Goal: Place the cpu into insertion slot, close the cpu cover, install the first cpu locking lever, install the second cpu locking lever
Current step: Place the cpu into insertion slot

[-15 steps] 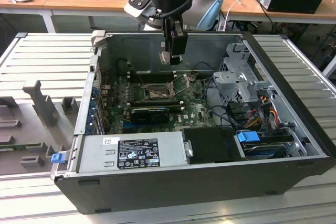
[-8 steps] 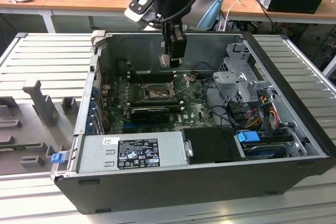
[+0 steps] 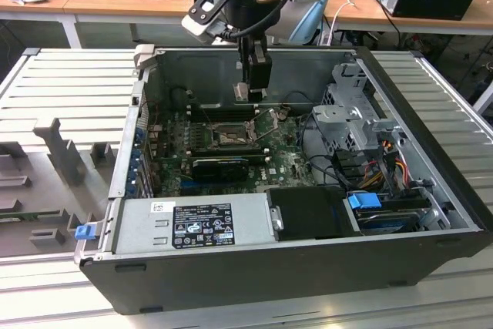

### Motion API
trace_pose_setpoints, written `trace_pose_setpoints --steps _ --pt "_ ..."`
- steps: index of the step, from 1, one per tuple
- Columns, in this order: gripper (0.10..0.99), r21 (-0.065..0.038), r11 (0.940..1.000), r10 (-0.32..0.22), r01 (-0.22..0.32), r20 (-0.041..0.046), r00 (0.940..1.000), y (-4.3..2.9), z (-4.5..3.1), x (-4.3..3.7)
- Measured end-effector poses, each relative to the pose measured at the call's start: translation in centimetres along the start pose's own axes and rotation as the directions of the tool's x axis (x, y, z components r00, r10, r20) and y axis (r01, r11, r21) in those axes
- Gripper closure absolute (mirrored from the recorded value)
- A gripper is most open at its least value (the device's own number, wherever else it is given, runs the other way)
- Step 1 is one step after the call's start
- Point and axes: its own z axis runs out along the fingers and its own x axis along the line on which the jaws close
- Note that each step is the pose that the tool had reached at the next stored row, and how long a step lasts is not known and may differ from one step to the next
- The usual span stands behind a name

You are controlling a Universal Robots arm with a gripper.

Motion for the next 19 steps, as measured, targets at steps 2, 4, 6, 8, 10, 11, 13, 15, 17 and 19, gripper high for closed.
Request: trace_pose_setpoints --steps 2,4,6,8,10,11,13,15,17,19 --pt "0.553 0.000 0.9999 0.016 -0.016 0.0011 0.9999 -0.01 0.17 -0.01" --pt "0.553 0.000 0.9999 0.016 -0.016 0.0014 0.9999 -0.03 0.41 -0.01" --pt "0.553 0.000 0.9999 0.017 -0.017 0.0015 0.9999 -0.05 0.56 -0.01" --pt "0.553 0.000 0.9999 0.017 -0.017 0.0023 0.9999 -0.05 0.66 -0.01" --pt "0.553 0.000 0.9999 0.017 -0.017 0.0021 0.9999 -0.07 0.79 -0.01" --pt "0.553 0.000 0.9999 0.017 -0.017 0.0022 0.9999 -0.07 0.86 -0.01" --pt "0.553 0.000 0.9999 0.017 -0.017 0.0030 0.9999 -0.10 1.19 -0.02" --pt "0.553 0.000 0.9999 0.017 -0.017 0.0030 0.9999 -0.11 1.34 -0.02" --pt "0.553 0.000 0.9998 0.022 -0.022 0.0035 0.9998 -0.12 1.50 -0.02" --pt "0.553 0.000 0.9992 0.039 -0.039 0.0049 0.9992 -0.18 1.58 -0.02"
